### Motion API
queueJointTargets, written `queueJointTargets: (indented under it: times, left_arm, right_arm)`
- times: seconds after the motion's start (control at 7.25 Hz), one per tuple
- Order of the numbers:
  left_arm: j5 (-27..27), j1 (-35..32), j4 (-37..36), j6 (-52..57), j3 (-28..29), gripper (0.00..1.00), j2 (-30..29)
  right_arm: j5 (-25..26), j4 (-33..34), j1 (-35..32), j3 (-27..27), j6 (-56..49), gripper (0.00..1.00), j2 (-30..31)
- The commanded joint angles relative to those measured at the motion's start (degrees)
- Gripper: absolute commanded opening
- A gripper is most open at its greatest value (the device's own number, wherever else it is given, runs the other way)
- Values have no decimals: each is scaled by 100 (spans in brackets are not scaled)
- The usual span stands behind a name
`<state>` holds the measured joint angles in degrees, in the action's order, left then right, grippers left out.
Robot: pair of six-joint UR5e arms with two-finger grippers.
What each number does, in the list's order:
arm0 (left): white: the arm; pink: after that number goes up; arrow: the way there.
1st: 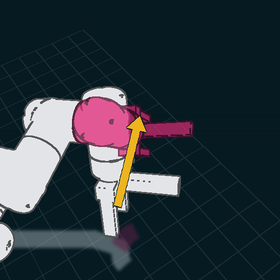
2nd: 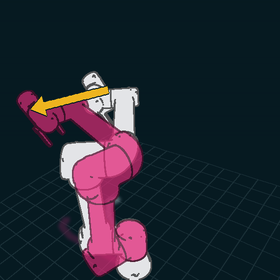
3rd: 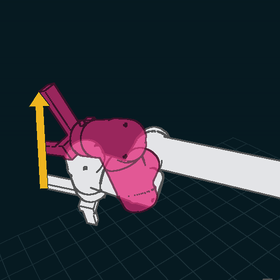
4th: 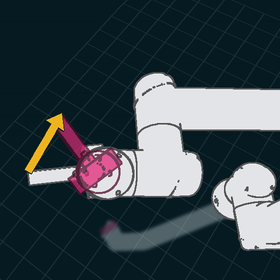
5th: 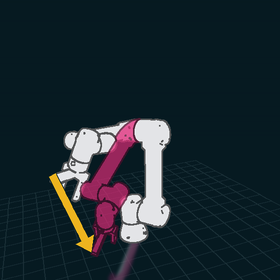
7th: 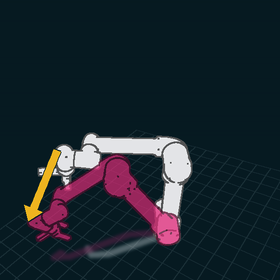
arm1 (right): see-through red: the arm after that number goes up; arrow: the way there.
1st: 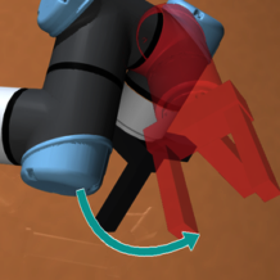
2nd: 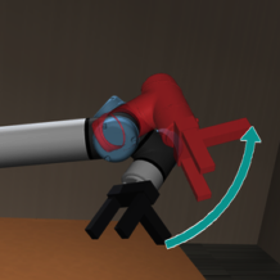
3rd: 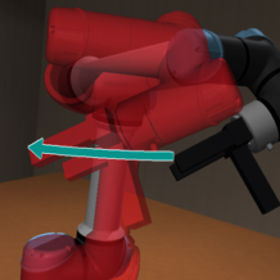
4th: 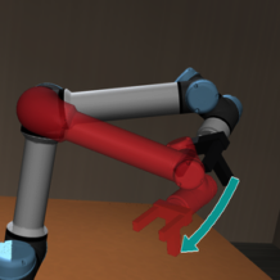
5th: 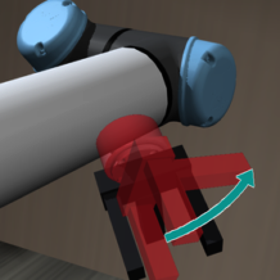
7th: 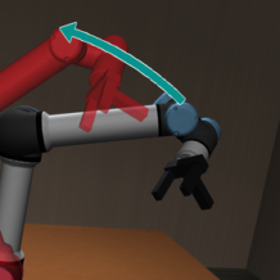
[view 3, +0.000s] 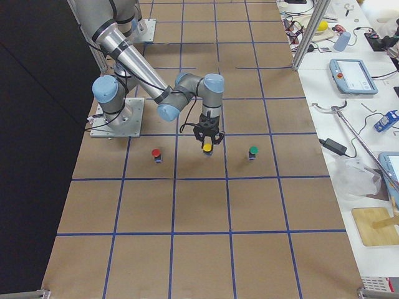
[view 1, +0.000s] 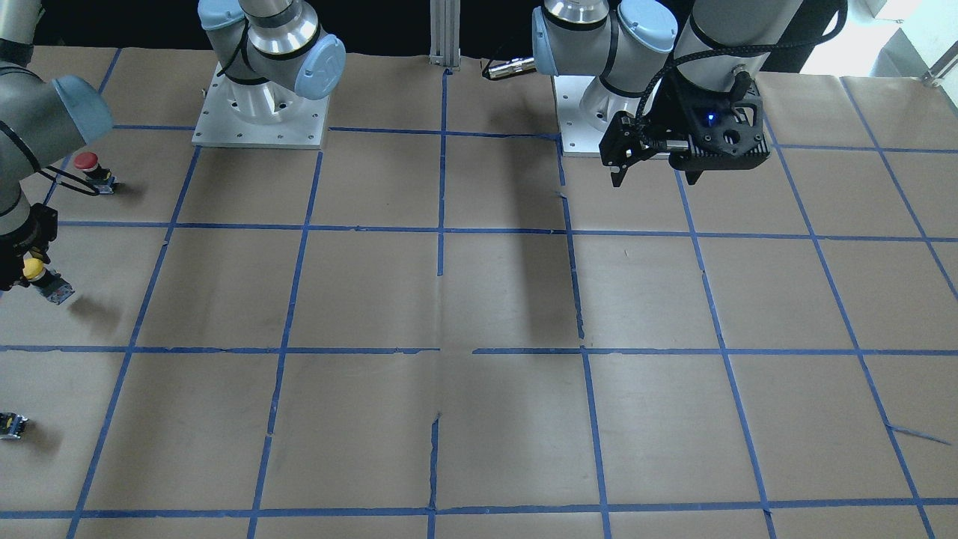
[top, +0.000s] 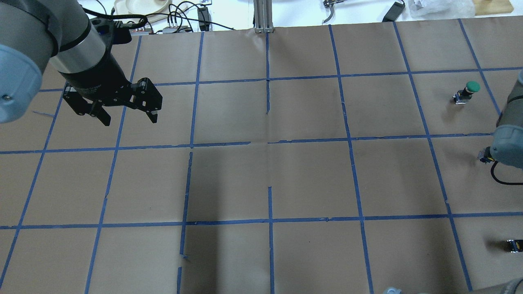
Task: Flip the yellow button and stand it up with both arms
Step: 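Lower the yellow button upright onto the table with the right gripper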
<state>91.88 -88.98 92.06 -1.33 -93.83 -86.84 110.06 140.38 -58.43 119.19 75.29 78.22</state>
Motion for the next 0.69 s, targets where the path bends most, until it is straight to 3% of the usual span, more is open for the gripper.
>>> queueJointTargets:
  times: [0.0,0.28,0.55]
  left_arm:
    - [23,-5,-4,10,57,100,-8]
    - [23,4,-22,10,83,100,-8]
    - [58,4,-48,19,49,100,1]
  right_arm:
    - [-37,-10,-2,-36,231,7,-17]
    - [-37,-19,-2,8,222,7,-17]
    - [-353,-19,7,-1,696,5,-61]
